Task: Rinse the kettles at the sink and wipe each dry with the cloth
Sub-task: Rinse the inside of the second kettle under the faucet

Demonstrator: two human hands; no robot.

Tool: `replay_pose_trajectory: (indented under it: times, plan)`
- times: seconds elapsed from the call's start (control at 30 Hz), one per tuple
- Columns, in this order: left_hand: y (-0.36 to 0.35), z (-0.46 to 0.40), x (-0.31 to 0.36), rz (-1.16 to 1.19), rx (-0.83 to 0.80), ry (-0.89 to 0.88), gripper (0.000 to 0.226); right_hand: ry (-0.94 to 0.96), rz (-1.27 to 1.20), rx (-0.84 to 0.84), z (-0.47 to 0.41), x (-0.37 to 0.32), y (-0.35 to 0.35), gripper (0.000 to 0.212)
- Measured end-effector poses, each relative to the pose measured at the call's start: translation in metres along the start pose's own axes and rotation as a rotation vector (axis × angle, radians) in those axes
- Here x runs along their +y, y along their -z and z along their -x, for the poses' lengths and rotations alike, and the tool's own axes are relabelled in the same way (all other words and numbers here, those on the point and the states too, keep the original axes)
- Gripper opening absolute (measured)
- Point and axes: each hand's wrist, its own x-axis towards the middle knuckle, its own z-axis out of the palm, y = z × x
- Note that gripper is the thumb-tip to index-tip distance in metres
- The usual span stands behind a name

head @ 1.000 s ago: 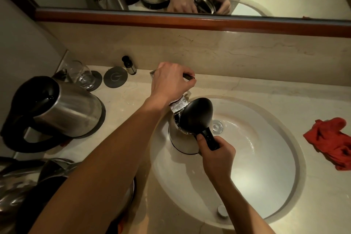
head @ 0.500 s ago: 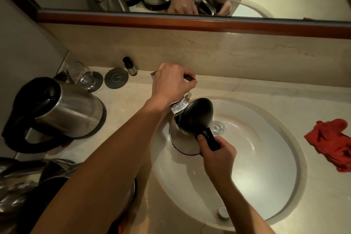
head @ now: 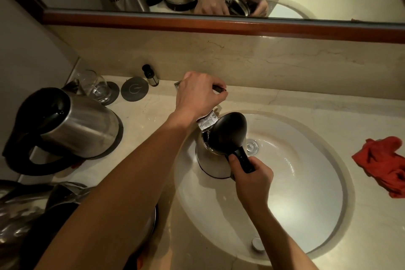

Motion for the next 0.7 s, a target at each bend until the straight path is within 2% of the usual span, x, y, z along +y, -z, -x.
replay_pose_trajectory:
  times: [0.7]
  plan:
    - [0.0004,-0.0005,-0.0002,-0.01,-0.015,0.01,0.024,-0.107,-0.058,-0.029,-0.0003,0.0053,0.0019,0.068]
